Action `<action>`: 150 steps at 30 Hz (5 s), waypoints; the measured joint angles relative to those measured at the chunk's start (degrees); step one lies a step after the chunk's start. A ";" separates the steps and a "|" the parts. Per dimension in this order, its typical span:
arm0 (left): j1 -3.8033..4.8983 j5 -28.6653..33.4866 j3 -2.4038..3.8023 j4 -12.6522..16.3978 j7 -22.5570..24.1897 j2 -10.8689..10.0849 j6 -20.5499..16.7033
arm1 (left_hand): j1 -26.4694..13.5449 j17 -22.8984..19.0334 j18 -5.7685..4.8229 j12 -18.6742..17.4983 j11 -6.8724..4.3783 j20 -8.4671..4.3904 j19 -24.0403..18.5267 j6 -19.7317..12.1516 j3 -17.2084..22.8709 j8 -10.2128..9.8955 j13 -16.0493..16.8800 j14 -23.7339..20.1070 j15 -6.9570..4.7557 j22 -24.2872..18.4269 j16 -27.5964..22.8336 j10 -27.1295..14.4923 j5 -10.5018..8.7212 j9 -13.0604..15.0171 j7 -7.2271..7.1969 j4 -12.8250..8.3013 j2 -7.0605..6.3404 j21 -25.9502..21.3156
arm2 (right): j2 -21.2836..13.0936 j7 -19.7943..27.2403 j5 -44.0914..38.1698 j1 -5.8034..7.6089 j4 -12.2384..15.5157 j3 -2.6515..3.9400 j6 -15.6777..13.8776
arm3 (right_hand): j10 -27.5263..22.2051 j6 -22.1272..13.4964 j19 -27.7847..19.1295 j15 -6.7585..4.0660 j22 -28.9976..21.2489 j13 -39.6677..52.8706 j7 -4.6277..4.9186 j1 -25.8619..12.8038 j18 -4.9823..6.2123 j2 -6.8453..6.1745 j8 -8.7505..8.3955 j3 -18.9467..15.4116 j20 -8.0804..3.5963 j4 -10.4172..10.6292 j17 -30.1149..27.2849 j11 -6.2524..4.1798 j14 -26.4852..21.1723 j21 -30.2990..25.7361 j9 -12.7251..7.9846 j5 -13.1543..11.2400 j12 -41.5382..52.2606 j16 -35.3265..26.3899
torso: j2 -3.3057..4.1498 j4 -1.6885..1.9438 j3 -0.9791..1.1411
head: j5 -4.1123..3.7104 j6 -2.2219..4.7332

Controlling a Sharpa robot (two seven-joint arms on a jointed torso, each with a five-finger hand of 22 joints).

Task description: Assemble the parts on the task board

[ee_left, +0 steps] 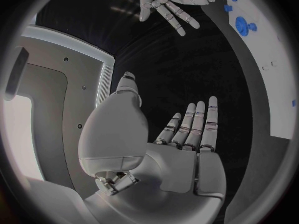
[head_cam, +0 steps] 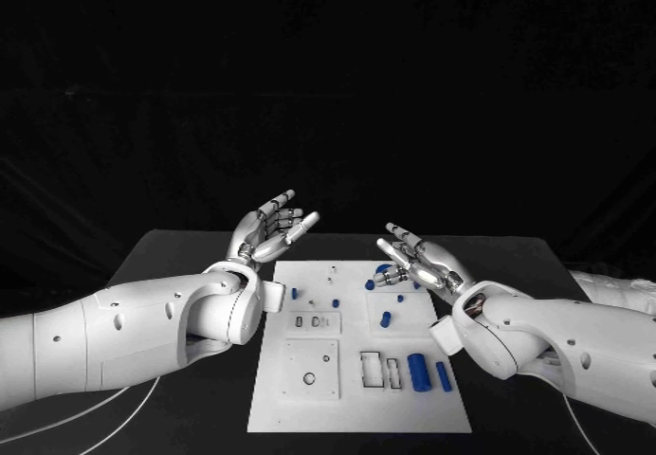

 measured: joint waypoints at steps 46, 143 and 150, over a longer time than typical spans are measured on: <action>2.36 -7.36 0.04 2.98 -6.55 -4.49 2.07 | -0.88 0.20 4.65 -2.94 -4.86 0.37 9.97 25.13 4.66 7.04 -0.13 19.24 -4.43 -0.77 -6.31 15.91 -2.34 3.67 2.90 -0.44 7.74 5.76 | 3.14 -19.80 -52.38 9.82 -6.86 0.47 8.76 | 45.58 50.99 40.76 -11.14 66.56 0.88 -1.67 30.22 -8.99 -7.15 5.83 11.18 -9.84 -12.25 67.47 -10.05 34.72 72.79 3.10 0.09 -5.83 73.28 | 7.68 1.72 -0.65 | -1.46 -1.70; 3.34 -7.73 0.08 2.68 -7.67 -3.91 4.32 | -0.49 0.22 4.49 -4.43 -4.70 0.58 8.14 25.31 4.65 7.26 -0.11 18.44 -4.04 -1.90 -8.07 16.74 -2.58 3.79 3.09 -0.44 9.03 4.43 | 9.83 -35.60 -68.02 7.25 -11.73 0.56 17.59 | 56.44 58.46 40.56 -12.17 66.55 0.89 -2.27 33.10 -8.98 -6.56 2.49 17.03 -10.87 -8.92 67.47 -11.46 34.50 72.76 3.47 -0.38 -11.94 73.82 | 8.84 2.39 -1.14 | -1.82 -2.86; 3.34 -7.72 0.08 2.57 -7.61 -3.73 4.37 | -0.27 0.22 4.49 -4.43 -4.70 0.58 8.14 25.31 4.65 7.26 -0.11 18.43 -4.04 -1.95 -8.07 16.73 -2.58 3.78 3.09 -0.44 9.25 4.43 | 9.31 -34.21 -67.02 7.33 -10.64 0.95 12.19 | 56.73 58.52 40.56 -12.17 66.54 0.89 -2.22 33.37 -8.98 -6.83 2.49 17.18 -10.87 -8.77 67.47 -11.37 34.50 72.76 3.47 -0.22 -12.02 73.82 | 8.73 2.30 -1.19 | -1.77 -2.40</action>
